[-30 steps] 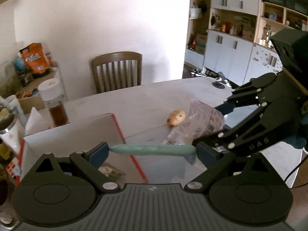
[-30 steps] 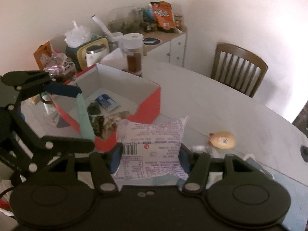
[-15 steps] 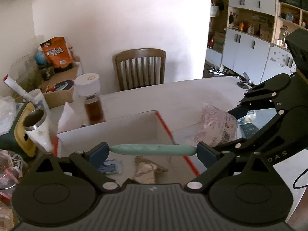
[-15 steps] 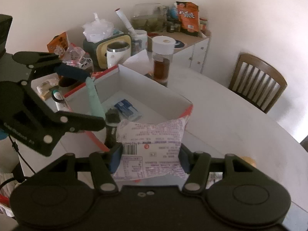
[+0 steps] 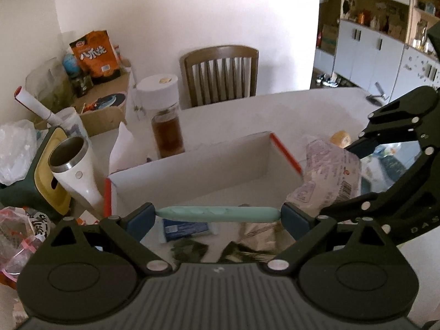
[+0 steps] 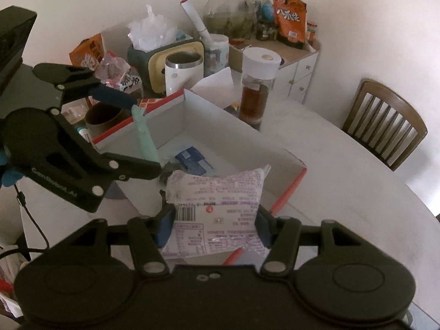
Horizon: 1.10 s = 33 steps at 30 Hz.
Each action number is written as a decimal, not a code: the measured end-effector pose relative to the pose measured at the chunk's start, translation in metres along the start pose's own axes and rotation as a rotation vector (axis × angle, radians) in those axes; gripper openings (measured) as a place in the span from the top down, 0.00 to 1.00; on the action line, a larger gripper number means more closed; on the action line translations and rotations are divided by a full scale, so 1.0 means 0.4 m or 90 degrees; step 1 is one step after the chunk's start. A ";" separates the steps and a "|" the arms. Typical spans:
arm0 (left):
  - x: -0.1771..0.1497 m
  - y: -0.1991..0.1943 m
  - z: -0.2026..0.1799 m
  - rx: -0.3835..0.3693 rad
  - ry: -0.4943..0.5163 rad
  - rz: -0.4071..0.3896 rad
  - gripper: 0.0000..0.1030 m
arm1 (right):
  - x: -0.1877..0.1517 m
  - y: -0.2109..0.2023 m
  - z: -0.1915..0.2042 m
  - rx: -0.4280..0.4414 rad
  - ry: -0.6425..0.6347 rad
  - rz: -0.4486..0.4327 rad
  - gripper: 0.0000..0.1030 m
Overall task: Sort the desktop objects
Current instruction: 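Carry the green stick and white packet with both grippers over the red box, then lower both grippers into the red box and open them to release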
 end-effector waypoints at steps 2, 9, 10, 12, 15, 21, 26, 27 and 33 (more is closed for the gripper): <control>-0.005 0.020 0.012 0.000 0.000 0.009 0.05 | 0.004 0.020 0.002 0.001 -0.001 0.004 0.42; -0.009 0.098 0.048 0.004 -0.002 0.035 0.05 | 0.001 0.091 0.006 0.003 -0.002 0.031 0.42; -0.008 0.110 0.054 0.006 -0.006 0.039 0.04 | -0.001 0.100 0.006 0.003 -0.003 0.035 0.42; -0.005 0.133 0.063 0.004 -0.013 0.049 0.04 | -0.004 0.119 0.008 0.000 -0.006 0.045 0.42; 0.000 0.165 0.069 0.003 -0.017 0.061 0.04 | -0.006 0.143 0.009 0.001 -0.008 0.055 0.42; 0.005 0.222 0.067 0.004 -0.016 0.083 0.04 | -0.004 0.179 0.018 0.005 -0.018 0.064 0.42; 0.004 0.277 0.058 0.009 -0.010 0.109 0.04 | -0.014 0.215 0.019 0.005 -0.016 0.081 0.42; 0.003 0.287 0.057 0.011 -0.009 0.113 0.04 | -0.018 0.223 0.018 0.007 -0.012 0.088 0.42; -0.001 0.334 0.060 0.004 -0.021 0.141 0.04 | -0.035 0.258 0.020 0.010 -0.004 0.110 0.42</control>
Point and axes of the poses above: each gripper's, at about its wrist camera, not at the fingertips, and y roughly the way its jaws point, z to its left, x to its top, the point moved 3 cm from there along y, roughly the way its jaws point, and after that the axes turned 4 degrees about -z, right-handed, at the moved point
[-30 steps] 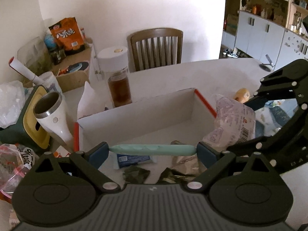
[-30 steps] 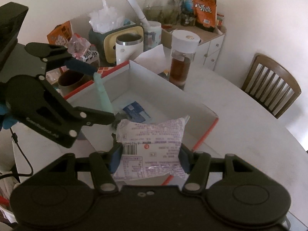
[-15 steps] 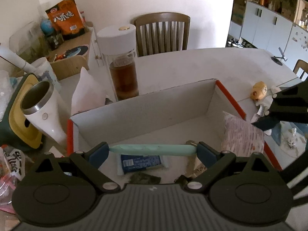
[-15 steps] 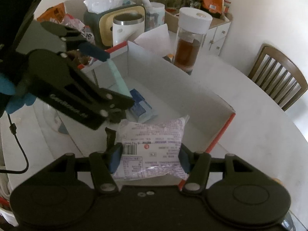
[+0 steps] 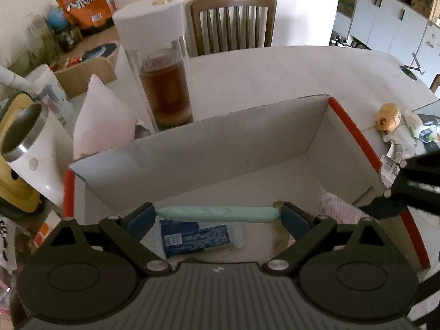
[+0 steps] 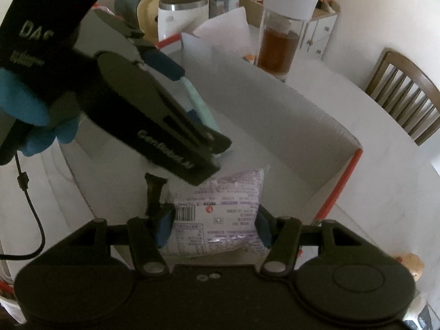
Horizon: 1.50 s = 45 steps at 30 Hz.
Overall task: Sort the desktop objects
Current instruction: 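Lower both grippers into the red box and open them to release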
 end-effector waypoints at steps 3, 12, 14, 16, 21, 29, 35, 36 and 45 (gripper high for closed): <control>0.000 0.021 0.001 0.000 -0.006 0.014 0.04 | -0.007 0.011 0.001 -0.003 -0.010 0.002 0.42; -0.003 0.071 0.007 -0.009 -0.025 0.056 0.04 | -0.009 0.019 0.000 0.004 -0.011 0.006 0.41; -0.006 0.079 0.008 -0.012 -0.029 0.062 0.04 | -0.008 0.018 0.001 0.005 -0.012 0.006 0.41; -0.009 0.086 0.007 -0.014 -0.031 0.068 0.04 | -0.008 0.018 0.000 0.005 -0.012 0.006 0.41; -0.014 0.100 0.008 -0.011 -0.039 0.084 0.04 | -0.013 0.017 0.002 0.008 -0.010 0.008 0.41; -0.024 0.122 0.010 -0.007 -0.040 0.122 0.04 | -0.020 0.009 0.014 0.007 -0.021 0.008 0.38; -0.019 0.121 0.011 0.001 -0.040 0.118 0.05 | -0.024 -0.004 0.017 0.008 -0.013 -0.001 0.36; -0.021 0.120 0.010 -0.002 -0.041 0.118 0.05 | -0.025 -0.007 0.019 0.007 -0.012 -0.003 0.35; -0.026 0.100 0.023 0.000 -0.037 0.099 0.05 | -0.023 -0.038 0.002 0.002 -0.012 -0.016 0.31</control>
Point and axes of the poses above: each gripper's, at about its wrist camera, not at the fingertips, and y roughly the way its jaws point, z to its left, x to its top, the point moved 3 cm from there along y, roughly the way its jaws point, and after that the axes turned 4 degrees about -z, right-handed, at the moved point
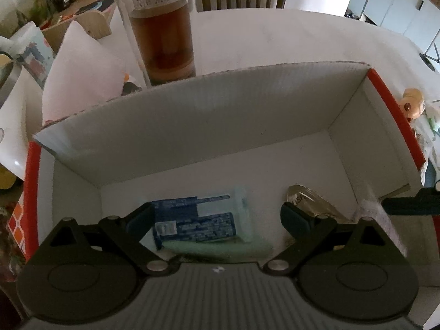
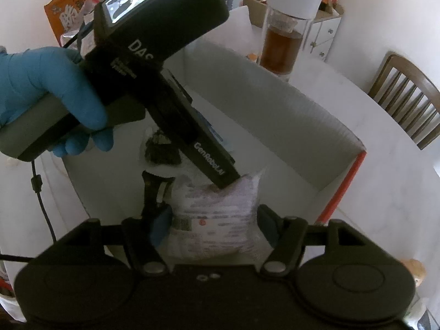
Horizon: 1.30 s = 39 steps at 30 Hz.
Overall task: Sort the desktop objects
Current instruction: 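Lower both grippers into the red box and open them to release, then withdraw both grippers from the red box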
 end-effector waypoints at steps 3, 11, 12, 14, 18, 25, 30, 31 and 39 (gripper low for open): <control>-0.001 -0.011 0.002 0.001 -0.006 -0.008 0.05 | 0.000 -0.011 -0.001 -0.004 0.003 -0.004 0.30; 0.001 -0.055 0.009 0.002 -0.010 -0.026 0.05 | 0.034 -0.025 -0.018 -0.010 0.005 -0.013 0.30; 0.002 -0.063 0.010 0.002 -0.011 -0.029 0.05 | 0.034 -0.029 -0.019 -0.011 0.006 -0.014 0.30; 0.005 -0.079 0.011 0.003 -0.011 -0.036 0.05 | 0.031 -0.035 -0.012 -0.015 0.006 -0.017 0.30; 0.012 -0.107 0.007 0.004 -0.009 -0.050 0.05 | 0.025 -0.055 -0.005 -0.020 0.009 -0.023 0.29; 0.014 -0.153 -0.005 0.018 -0.008 -0.079 0.05 | 0.031 -0.056 -0.030 -0.027 0.021 -0.034 0.29; 0.006 -0.187 -0.009 0.023 0.001 -0.097 0.05 | 0.018 -0.083 -0.029 -0.034 0.028 -0.040 0.29; 0.004 -0.194 -0.009 0.022 0.000 -0.099 0.05 | 0.019 -0.085 -0.030 -0.035 0.029 -0.041 0.29; -0.029 -0.261 -0.026 0.021 0.015 -0.124 0.05 | 0.006 -0.129 -0.021 -0.045 0.033 -0.057 0.28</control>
Point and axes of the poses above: each gripper's, at about its wrist camera, not at the fingertips, and y roughly the way its jaws point, z to its left, x to its top, the point moved 3 cm from there along y, roughly the way its jaws point, and after that the axes turned 4 degrees about -z, right-handed, at the moved point
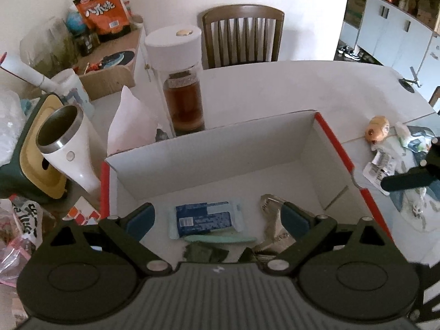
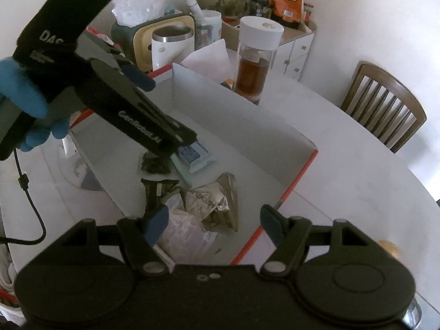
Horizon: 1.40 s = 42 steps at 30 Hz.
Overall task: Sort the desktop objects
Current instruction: 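Withdraw both grippers from the red box, then move the left gripper toward the white printed packet while the right gripper approaches the white USB cable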
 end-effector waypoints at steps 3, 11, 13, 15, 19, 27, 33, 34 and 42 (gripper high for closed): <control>-0.008 -0.029 -0.004 -0.006 -0.003 -0.009 0.05 | -0.007 -0.019 0.002 -0.004 0.004 -0.004 0.28; -0.031 -0.102 -0.017 -0.010 -0.006 -0.037 0.05 | -0.035 -0.060 0.002 -0.009 0.027 -0.008 0.28; -0.037 -0.121 -0.026 -0.012 -0.006 -0.045 0.05 | -0.042 -0.071 0.002 -0.008 0.029 -0.011 0.28; -0.043 -0.140 -0.037 -0.016 -0.005 -0.054 0.05 | -0.051 -0.084 0.001 -0.003 0.028 -0.015 0.28; -0.051 -0.175 -0.068 -0.008 -0.007 -0.071 0.05 | -0.074 -0.112 -0.008 0.006 0.030 -0.024 0.28; -0.079 -0.227 -0.124 0.000 -0.053 -0.084 0.05 | -0.118 -0.173 -0.037 0.031 0.020 -0.040 0.25; -0.098 -0.255 -0.194 -0.004 -0.048 -0.101 0.01 | -0.152 -0.219 -0.059 0.044 0.009 -0.052 0.22; -0.100 -0.259 -0.208 -0.007 -0.044 -0.104 0.01 | -0.157 -0.225 -0.064 0.045 0.009 -0.054 0.22; -0.107 -0.269 -0.320 -0.010 -0.023 -0.138 0.00 | -0.212 -0.274 -0.127 0.037 0.026 -0.071 0.21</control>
Point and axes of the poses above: each gripper's, at about its wrist camera, not at the fingertips, and y roughly the way its jaws point, z to its left, x to its top, the point moved 3 cm from there along y, roughly the way its jaws point, and after that the axes turned 4 degrees about -z, right-handed, at the moved point
